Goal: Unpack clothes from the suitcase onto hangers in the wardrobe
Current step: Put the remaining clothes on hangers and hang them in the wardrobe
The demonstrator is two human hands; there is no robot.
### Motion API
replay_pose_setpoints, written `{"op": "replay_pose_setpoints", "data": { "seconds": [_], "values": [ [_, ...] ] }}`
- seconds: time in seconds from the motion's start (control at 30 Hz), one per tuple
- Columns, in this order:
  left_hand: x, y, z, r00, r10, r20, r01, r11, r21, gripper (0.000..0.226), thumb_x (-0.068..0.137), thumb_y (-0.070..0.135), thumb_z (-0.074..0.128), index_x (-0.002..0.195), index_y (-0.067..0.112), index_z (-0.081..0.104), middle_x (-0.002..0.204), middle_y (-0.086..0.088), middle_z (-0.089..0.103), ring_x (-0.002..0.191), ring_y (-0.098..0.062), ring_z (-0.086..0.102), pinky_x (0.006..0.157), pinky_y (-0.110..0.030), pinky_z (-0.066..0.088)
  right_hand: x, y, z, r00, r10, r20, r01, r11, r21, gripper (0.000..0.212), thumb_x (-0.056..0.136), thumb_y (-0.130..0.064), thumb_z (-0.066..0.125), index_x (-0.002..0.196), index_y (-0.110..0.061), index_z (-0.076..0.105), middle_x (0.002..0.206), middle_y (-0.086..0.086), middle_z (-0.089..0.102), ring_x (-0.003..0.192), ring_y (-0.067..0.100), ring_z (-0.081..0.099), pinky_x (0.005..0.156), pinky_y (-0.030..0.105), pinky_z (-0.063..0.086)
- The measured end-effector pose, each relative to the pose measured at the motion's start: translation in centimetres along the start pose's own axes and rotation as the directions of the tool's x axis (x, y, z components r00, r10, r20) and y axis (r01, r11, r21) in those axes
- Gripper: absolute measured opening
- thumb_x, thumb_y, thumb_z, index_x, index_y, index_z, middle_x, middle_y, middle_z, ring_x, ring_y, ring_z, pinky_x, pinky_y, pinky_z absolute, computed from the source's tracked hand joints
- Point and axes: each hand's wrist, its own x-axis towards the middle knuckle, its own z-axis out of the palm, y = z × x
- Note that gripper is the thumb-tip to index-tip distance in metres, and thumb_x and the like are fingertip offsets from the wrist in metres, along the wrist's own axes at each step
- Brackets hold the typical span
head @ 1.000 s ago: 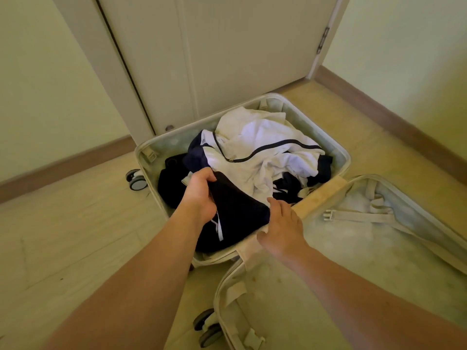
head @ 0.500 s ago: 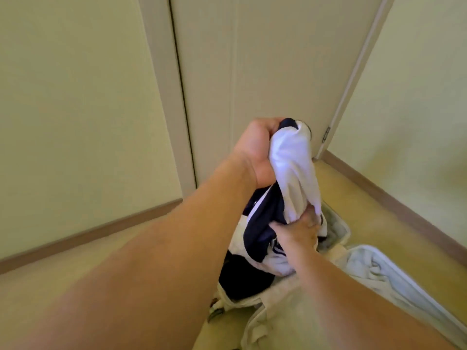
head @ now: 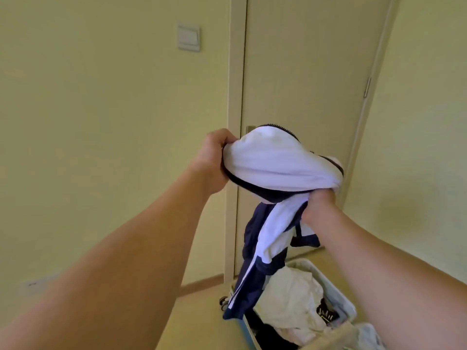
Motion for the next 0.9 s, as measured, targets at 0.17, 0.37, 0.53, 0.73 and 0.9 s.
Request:
{"op": "replay_pose_setpoints", "data": {
  "seconds": [0.17, 0.37, 0.53, 0.73, 0.9],
  "values": [
    [-8.4, 6.9, -5.0, 0.969, 0.096, -0.226, -0.039, 0.969, 0.244, 0.001, 0.077, 0.009, 0.051, 0.078, 0.008, 0.052, 0.077, -0.008, 0.048, 0.073, -0.023, 0.046, 0.063, -0.034, 0.04, -12.8, -8.1, 5.3, 0.944, -0.144, 0.298, 0.093, 0.98, 0.177, 0.037, 0.075, -0.048, 0.064, 0.103, -0.023, 0.068, 0.104, 0.009, 0.074, 0.094, 0.032, 0.067, 0.086, 0.047, 0.052],
    [-18.4, 12.9, -8.8, 0.89, 0.183, -0.417, 0.0, 0.916, 0.401, 0.019, 0.086, 0.01, 0.049, 0.096, 0.01, 0.064, 0.082, -0.006, 0.066, 0.068, -0.025, 0.061, 0.058, -0.029, 0.051, -28.2, -11.6, 9.8, 0.859, -0.225, 0.459, 0.08, 0.946, 0.314, 0.04, 0.089, -0.043, 0.055, 0.118, -0.017, 0.063, 0.116, 0.015, 0.069, 0.106, 0.035, 0.065, 0.085, 0.05, 0.053],
    [-27.4, 14.9, -13.8, 0.79, 0.277, -0.548, 0.024, 0.878, 0.479, 0.028, 0.087, 0.008, 0.044, 0.107, 0.008, 0.063, 0.095, -0.008, 0.069, 0.079, -0.024, 0.061, 0.062, -0.027, 0.049, -39.0, -7.9, 10.6, 0.807, -0.241, 0.539, 0.099, 0.956, 0.278, 0.021, 0.096, -0.036, 0.048, 0.088, -0.023, 0.062, 0.082, 0.002, 0.069, 0.079, 0.022, 0.062, 0.073, 0.034, 0.053],
    [-36.4, 11.9, -19.7, 0.688, 0.234, -0.687, 0.12, 0.897, 0.426, 0.014, 0.091, 0.013, 0.047, 0.078, 0.014, 0.051, 0.073, 0.0, 0.056, 0.062, -0.015, 0.049, 0.054, -0.025, 0.038, -47.5, 2.0, 10.0, 0.707, -0.174, 0.686, 0.097, 0.984, 0.149, 0.021, 0.086, -0.042, 0.053, 0.091, -0.025, 0.065, 0.085, 0.001, 0.071, 0.085, 0.023, 0.064, 0.083, 0.043, 0.053],
    [-41.4, 6.2, -25.4, 0.636, 0.087, -0.767, 0.229, 0.928, 0.295, 0.006, 0.083, 0.007, 0.054, 0.077, 0.009, 0.054, 0.073, -0.005, 0.057, 0.064, -0.021, 0.051, 0.058, -0.026, 0.045, -50.1, 13.2, 7.1, 0.758, -0.121, 0.641, 0.351, 0.904, -0.244, 0.012, 0.088, -0.027, 0.052, 0.095, -0.018, 0.057, 0.079, -0.002, 0.062, 0.072, 0.016, 0.059, 0.062, 0.02, 0.046]
  ]
}}
